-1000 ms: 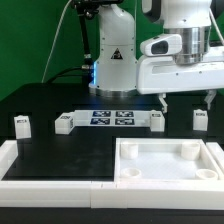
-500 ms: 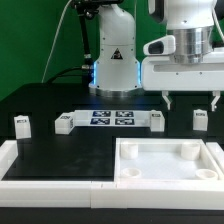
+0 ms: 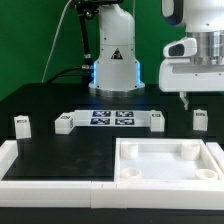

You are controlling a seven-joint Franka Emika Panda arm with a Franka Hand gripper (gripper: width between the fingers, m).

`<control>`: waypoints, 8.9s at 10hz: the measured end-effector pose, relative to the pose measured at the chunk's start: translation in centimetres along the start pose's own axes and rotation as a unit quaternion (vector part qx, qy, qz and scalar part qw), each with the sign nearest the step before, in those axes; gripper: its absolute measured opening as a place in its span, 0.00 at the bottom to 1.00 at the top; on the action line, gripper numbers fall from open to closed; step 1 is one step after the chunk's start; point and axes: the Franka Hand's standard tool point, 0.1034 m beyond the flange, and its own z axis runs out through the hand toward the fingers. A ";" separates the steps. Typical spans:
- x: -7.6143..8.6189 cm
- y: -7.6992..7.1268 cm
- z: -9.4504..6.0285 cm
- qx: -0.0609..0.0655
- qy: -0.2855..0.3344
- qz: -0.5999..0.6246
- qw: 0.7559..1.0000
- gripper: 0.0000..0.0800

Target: Assemble one leg

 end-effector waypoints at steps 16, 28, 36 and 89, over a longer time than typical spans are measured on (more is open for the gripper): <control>-3.9 2.9 1.0 -0.092 -0.466 -0.006 0.880 0.81; -6.0 1.6 3.8 -0.095 -0.467 -0.024 0.879 0.81; -5.8 2.2 4.1 -0.094 -0.470 -0.018 0.878 0.36; 23.6 -0.3 -7.0 0.033 0.213 -0.217 0.952 0.36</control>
Offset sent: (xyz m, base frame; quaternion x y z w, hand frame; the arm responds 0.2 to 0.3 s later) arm 0.0000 0.0000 0.0000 0.0000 -0.0899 0.0000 0.9960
